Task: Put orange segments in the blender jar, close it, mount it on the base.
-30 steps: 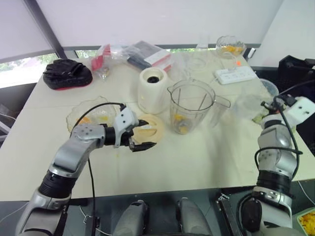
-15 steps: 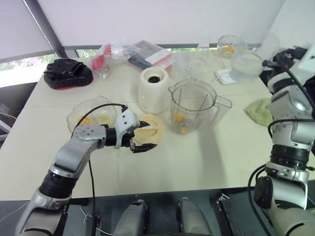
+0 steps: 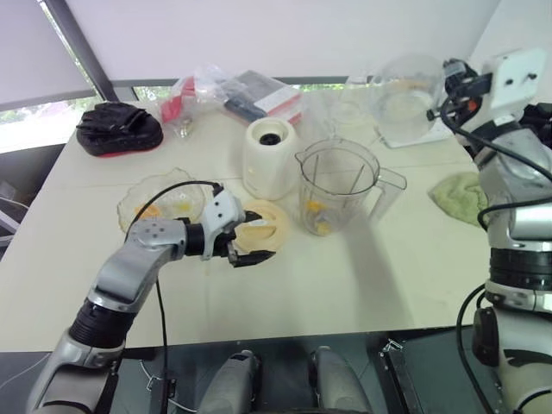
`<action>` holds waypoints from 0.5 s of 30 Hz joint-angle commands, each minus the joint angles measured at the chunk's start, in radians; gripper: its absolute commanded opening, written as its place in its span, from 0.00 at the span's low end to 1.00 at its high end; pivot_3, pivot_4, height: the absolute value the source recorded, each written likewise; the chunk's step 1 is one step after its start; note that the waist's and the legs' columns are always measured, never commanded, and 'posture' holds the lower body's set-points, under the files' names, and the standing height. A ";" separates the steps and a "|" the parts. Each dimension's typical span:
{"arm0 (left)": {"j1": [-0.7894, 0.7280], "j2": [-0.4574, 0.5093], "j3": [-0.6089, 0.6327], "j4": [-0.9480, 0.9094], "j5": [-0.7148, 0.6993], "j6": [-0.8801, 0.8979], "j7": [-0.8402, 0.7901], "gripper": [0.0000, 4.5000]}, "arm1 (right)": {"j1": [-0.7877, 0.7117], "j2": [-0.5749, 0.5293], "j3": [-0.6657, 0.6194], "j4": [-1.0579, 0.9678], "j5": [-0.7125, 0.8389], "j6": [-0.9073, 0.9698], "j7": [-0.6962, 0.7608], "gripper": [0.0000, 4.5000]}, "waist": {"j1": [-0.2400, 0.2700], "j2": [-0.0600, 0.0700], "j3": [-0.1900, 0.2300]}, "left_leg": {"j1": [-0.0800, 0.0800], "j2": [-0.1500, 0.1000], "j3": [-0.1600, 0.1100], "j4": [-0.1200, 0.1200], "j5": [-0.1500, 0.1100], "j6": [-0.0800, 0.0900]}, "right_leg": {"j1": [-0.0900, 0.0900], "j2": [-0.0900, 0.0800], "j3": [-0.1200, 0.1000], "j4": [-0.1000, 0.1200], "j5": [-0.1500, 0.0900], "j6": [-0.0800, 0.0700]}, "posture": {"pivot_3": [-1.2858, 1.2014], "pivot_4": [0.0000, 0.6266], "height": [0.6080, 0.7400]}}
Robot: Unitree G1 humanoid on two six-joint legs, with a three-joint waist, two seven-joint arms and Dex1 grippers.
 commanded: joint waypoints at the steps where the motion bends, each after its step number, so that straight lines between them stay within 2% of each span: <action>1: -0.012 0.007 0.009 -0.009 0.001 -0.022 0.002 1.00 | -0.034 -0.034 -0.009 -0.092 -0.023 -0.054 0.034 0.01 | 0.000 0.000 0.000 | 0.000 0.000 0.000 0.000 0.000 0.000 | 0.000 0.000 0.000 0.000 0.000 0.000 | 0.52 0.24 1.00; 15: -0.031 0.001 0.004 0.015 0.007 -0.036 -0.002 1.00 | -0.015 -0.070 0.046 -0.116 -0.143 -0.152 0.120 0.01 | 0.001 -0.001 0.000 | 0.000 0.000 0.000 0.000 0.000 0.000 | 0.000 0.000 0.000 0.000 0.000 0.000 | 0.52 0.24 1.00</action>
